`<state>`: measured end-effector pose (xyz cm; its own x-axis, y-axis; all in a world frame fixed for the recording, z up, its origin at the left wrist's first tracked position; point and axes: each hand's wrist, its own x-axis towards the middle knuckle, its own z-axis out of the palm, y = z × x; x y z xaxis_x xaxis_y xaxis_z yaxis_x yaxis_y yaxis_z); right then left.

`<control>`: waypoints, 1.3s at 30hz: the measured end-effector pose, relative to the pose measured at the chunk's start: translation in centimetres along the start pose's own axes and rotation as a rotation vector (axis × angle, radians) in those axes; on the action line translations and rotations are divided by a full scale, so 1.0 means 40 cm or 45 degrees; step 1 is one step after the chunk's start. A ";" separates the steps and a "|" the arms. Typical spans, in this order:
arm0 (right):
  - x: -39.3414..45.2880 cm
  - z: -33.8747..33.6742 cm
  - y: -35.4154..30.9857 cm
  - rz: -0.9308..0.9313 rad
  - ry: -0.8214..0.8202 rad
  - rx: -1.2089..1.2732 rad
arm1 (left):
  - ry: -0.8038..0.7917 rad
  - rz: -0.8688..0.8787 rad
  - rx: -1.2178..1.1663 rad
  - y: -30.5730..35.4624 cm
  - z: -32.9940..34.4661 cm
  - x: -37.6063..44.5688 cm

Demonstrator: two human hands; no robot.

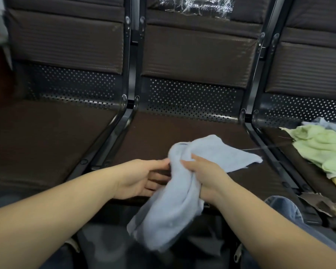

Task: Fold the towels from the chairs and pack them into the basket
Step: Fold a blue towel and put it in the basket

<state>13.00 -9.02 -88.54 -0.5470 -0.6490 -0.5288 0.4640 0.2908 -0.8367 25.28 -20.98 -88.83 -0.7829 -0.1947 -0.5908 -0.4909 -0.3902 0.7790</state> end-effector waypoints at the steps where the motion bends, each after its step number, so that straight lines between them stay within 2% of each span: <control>1: -0.015 0.021 0.018 0.020 -0.118 -0.015 | 0.068 -0.004 -0.087 -0.006 -0.001 0.004; 3: -0.039 0.056 0.064 0.056 -0.263 -0.171 | 0.211 0.015 -0.209 -0.014 -0.001 0.005; 4: -0.047 0.071 0.090 0.065 -0.271 -0.230 | 0.302 0.033 -0.235 -0.018 -0.003 0.004; 6: -0.059 0.091 0.118 0.058 -0.169 -0.209 | 0.436 0.069 -0.214 -0.023 -0.006 -0.004; 7: -0.062 0.093 0.127 0.039 -0.087 -0.149 | 0.442 0.082 -0.194 -0.026 -0.007 -0.008; 9: -0.050 0.079 0.130 -0.019 0.085 0.010 | 0.355 0.091 -0.159 -0.027 -0.004 -0.023; 12: -0.031 0.045 0.095 0.020 0.159 0.260 | 0.047 0.087 -0.089 -0.026 0.000 -0.053; 14: -0.023 0.023 0.077 0.088 0.217 0.298 | -0.106 0.071 -0.030 -0.031 0.001 -0.066; 16: -0.026 0.014 0.067 0.128 0.229 0.298 | -0.120 0.077 -0.040 -0.040 0.003 -0.071; 19: -0.063 0.023 0.060 0.058 -0.003 0.274 | 0.044 0.171 -0.169 -0.051 -0.009 -0.057; 22: -0.100 0.033 0.063 -0.016 -0.187 0.082 | 0.106 0.218 -0.248 -0.044 -0.029 -0.051; 24: -0.108 0.030 0.072 -0.033 -0.177 -0.062 | 0.149 0.263 -0.264 -0.036 -0.036 -0.053; 26: -0.114 0.026 0.074 -0.052 -0.121 -0.150 | 0.215 0.302 -0.281 -0.026 -0.036 -0.059; 28: -0.123 0.019 0.066 -0.157 -0.020 -0.376 | 0.240 0.337 -0.270 -0.019 -0.034 -0.065; 32: -0.137 -0.005 0.039 -0.565 0.190 -0.975 | 0.175 0.370 -0.136 -0.007 -0.031 -0.081; 34: -0.151 -0.006 0.025 -0.666 0.142 -0.967 | 0.096 0.363 -0.047 -0.005 -0.028 -0.089; 39: -0.162 -0.001 0.020 -0.649 -0.188 -0.793 | -0.076 0.473 0.087 -0.005 -0.019 -0.111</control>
<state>16.89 -4.56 -85.78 -0.4689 -0.8802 -0.0740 -0.3133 0.2441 -0.9177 29.15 -20.73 -86.52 -0.9322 -0.2579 -0.2539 -0.1922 -0.2416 0.9511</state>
